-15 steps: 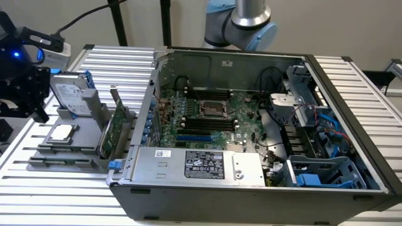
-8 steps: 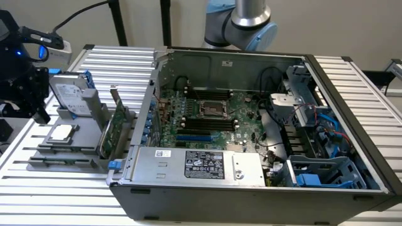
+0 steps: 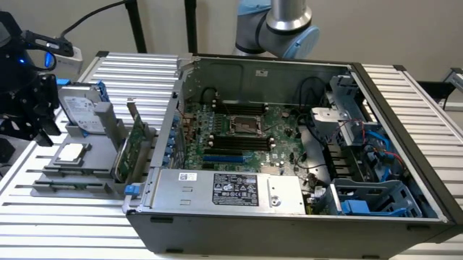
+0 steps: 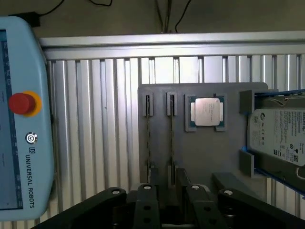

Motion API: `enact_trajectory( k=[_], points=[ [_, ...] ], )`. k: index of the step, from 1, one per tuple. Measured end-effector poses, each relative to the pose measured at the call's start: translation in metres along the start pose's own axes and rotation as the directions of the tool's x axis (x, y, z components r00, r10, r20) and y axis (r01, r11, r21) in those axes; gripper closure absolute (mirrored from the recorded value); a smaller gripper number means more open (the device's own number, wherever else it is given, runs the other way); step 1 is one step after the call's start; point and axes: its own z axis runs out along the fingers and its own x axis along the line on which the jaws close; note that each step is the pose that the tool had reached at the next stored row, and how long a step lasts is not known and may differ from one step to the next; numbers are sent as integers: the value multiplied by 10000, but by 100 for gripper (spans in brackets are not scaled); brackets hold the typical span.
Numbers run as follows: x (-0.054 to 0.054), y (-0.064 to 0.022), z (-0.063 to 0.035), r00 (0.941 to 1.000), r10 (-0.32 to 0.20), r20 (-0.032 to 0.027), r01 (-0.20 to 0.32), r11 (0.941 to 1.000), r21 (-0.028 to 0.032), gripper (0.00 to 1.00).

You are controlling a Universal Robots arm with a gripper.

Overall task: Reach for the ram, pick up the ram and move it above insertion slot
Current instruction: 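Pick up the ram and move it above insertion slot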

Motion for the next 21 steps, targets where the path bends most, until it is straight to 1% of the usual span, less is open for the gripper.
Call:
enact_trajectory(
  k=[1,2,6,21],
  points=[
    [0,0,0,10000,0,0,0,10000,0,70],
    [0,0,5,10000,0,1,0,10000,1,64],
    [1,-1,70,10000,0,-11,0,10000,0,64],
    [42,-5,342,10000,0,-12,0,10000,0,64]
  ],
)
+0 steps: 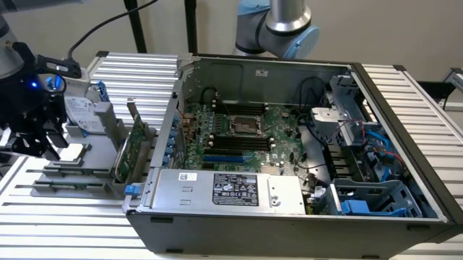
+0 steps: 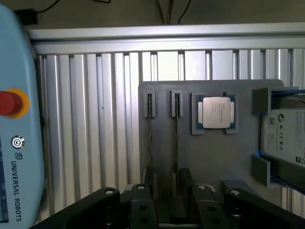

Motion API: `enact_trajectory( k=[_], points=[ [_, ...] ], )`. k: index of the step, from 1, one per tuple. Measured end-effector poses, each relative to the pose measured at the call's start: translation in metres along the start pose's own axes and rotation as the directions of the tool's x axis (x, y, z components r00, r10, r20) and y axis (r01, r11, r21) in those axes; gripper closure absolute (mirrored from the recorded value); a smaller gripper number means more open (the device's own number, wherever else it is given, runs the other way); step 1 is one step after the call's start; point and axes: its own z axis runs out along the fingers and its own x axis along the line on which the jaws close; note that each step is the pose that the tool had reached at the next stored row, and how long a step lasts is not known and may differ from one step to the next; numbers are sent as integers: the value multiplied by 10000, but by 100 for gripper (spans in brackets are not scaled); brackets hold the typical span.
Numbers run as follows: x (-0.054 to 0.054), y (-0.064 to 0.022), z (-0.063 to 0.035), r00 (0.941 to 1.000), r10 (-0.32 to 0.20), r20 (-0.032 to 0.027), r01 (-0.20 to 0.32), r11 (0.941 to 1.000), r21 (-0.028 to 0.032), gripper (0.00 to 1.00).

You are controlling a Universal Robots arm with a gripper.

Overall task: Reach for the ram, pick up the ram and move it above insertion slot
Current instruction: 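Pick up the ram and move it above insertion slot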

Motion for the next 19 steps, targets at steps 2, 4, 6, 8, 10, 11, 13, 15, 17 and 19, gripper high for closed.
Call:
enact_trajectory(
  k=[2,4,6,8,10,11,13,15,17,19],
  points=[
    [9,-1,37,10000,0,1,0,10000,1,64],
    [20,-2,72,10000,0,0,0,10000,0,64],
    [31,-3,109,10000,0,1,0,10000,1,64],
    [43,-4,146,10000,1,0,-1,10000,0,64],
    [55,-6,182,10000,0,1,0,10000,1,64],
    [61,-6,200,10000,0,1,0,10000,1,64],
    [74,-7,237,10000,0,1,0,10000,1,64],
    [86,-9,273,10000,0,1,0,10000,1,64],
    [99,-10,309,10000,1,0,-1,10000,0,64],
    [113,-12,345,10000,0,0,0,10000,0,64]
  ],
)
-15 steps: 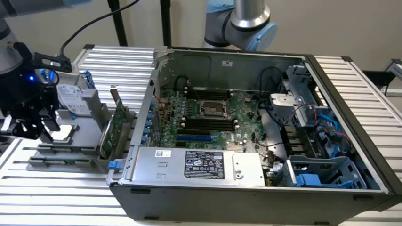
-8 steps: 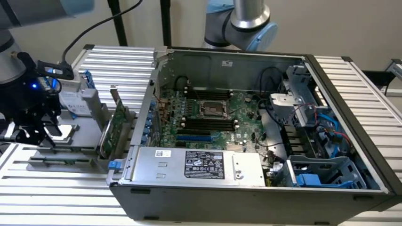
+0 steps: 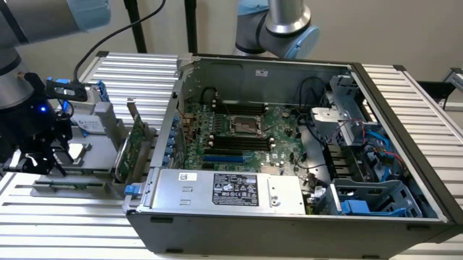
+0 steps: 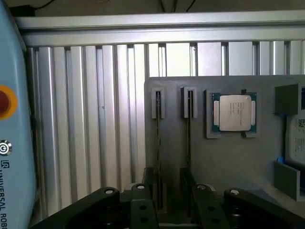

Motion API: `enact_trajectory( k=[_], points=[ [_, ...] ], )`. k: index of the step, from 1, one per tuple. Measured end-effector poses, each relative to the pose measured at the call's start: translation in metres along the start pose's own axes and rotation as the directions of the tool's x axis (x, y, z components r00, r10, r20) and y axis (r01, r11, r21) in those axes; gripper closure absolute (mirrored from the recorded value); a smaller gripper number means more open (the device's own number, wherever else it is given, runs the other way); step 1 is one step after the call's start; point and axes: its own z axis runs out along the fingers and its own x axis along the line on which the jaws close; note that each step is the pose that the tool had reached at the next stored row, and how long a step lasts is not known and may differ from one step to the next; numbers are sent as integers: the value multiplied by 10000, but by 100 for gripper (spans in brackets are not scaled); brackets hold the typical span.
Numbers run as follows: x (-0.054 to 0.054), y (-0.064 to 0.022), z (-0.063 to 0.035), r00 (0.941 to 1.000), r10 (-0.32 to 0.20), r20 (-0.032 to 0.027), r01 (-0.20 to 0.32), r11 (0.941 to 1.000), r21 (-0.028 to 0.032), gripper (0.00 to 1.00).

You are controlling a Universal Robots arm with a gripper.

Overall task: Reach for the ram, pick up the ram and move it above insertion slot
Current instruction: 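Pick up the ram and move it above insertion slot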

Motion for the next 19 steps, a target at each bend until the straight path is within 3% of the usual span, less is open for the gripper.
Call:
enact_trajectory(
  k=[19],
  points=[
    [58,-10,346,10000,-2,1,2,10000,2,64]
  ],
)
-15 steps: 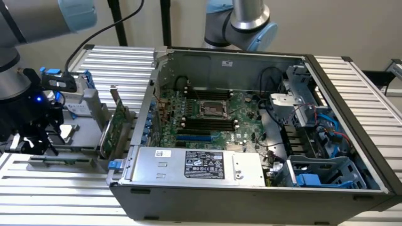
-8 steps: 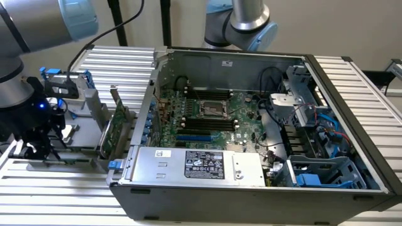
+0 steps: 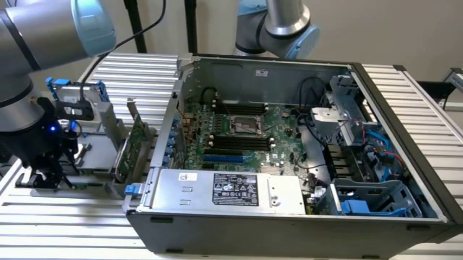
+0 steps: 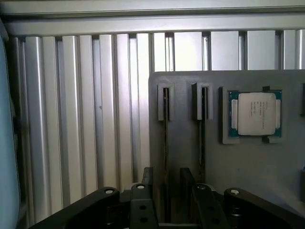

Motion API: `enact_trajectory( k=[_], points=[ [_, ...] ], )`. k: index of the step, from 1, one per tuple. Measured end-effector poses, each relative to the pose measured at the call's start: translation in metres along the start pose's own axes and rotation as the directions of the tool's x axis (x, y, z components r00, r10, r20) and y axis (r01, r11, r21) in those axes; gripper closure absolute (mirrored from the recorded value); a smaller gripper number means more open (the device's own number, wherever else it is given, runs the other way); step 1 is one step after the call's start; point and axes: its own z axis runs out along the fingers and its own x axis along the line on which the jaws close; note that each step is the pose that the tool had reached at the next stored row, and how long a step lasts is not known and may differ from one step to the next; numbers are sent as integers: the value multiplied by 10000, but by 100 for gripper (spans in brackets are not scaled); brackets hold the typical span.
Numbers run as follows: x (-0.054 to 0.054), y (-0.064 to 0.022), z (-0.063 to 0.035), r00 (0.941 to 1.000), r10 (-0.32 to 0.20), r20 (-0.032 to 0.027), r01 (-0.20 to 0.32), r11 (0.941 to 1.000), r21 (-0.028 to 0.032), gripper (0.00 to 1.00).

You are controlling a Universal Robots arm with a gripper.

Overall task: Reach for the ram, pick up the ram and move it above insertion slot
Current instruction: 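Pick up the ram and move it above insertion slot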

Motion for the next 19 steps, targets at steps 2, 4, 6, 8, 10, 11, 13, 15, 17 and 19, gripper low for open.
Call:
enact_trajectory(
  k=[2,4,6,8,10,11,13,15,17,19],
  points=[
    [0,-1,36,10000,0,0,0,10000,0,64],
    [0,-2,73,10000,0,0,0,10000,2,64],
    [-1,-3,107,10000,-2,0,2,10000,3,64],
    [-9,-2,125,10000,-4,-1,4,10000,2,64],
    [-25,-2,135,10000,-6,0,6,10000,3,64],
    [-36,-2,139,10000,-8,1,8,10000,4,64],
    [-53,-1,146,10000,-9,1,9,10000,3,64],
    [-54,-1,157,10000,-18,-2,18,10000,1,64],
    [-55,0,173,10000,-29,-7,29,10000,-3,64],
    [-55,0,187,10000,-41,-13,41,10000,-10,64]
  ],
)
